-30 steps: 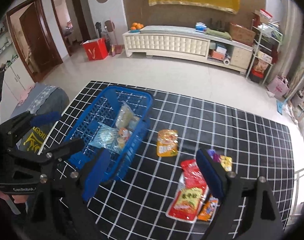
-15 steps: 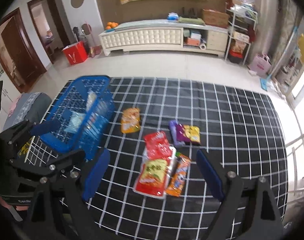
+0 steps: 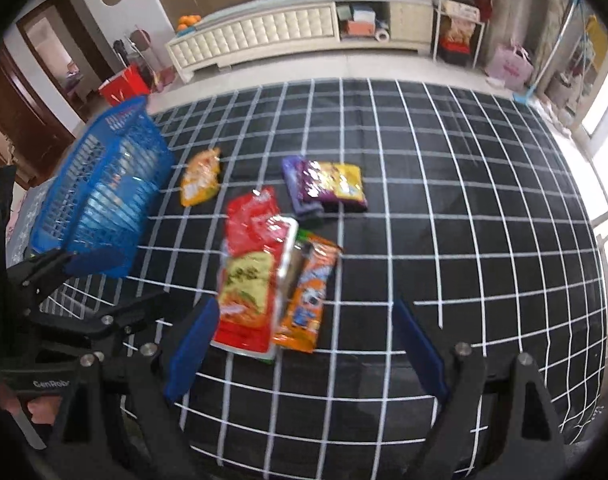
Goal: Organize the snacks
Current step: 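Move both tools back over the remaining snacks on the table, then grasp the red Su Niu Du pouch with the left tool while the right tool grasps a brown snack bar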
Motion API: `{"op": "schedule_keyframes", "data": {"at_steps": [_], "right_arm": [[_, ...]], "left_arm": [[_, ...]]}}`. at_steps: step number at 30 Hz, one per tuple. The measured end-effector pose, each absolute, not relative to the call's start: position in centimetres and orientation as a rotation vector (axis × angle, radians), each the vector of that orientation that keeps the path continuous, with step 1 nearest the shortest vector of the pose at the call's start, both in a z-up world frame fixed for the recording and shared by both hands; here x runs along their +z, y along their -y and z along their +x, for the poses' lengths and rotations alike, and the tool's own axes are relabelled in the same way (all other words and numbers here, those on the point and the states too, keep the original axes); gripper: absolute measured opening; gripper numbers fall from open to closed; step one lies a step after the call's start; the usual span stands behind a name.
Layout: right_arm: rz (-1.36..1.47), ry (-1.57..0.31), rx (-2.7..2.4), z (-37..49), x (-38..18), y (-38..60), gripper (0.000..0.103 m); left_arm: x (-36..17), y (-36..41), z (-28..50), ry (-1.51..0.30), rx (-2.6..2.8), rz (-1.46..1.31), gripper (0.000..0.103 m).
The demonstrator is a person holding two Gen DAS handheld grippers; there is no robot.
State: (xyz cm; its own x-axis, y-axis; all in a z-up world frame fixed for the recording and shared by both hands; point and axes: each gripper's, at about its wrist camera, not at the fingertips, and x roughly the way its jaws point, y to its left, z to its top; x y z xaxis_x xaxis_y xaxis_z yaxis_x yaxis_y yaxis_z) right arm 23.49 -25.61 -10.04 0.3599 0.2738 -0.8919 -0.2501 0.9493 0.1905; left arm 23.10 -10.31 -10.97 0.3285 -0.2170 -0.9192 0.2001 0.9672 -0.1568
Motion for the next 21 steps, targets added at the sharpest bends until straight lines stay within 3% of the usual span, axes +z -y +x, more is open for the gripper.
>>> {"op": "schedule_keyframes", "data": {"at_steps": [21], "right_arm": [[0.133,-1.246,0.310,25.5,-15.5,30.6,0.091]], "left_arm": [[-19.8,15.8,28.1,-1.376,-0.262,0.025,0.082]]}}
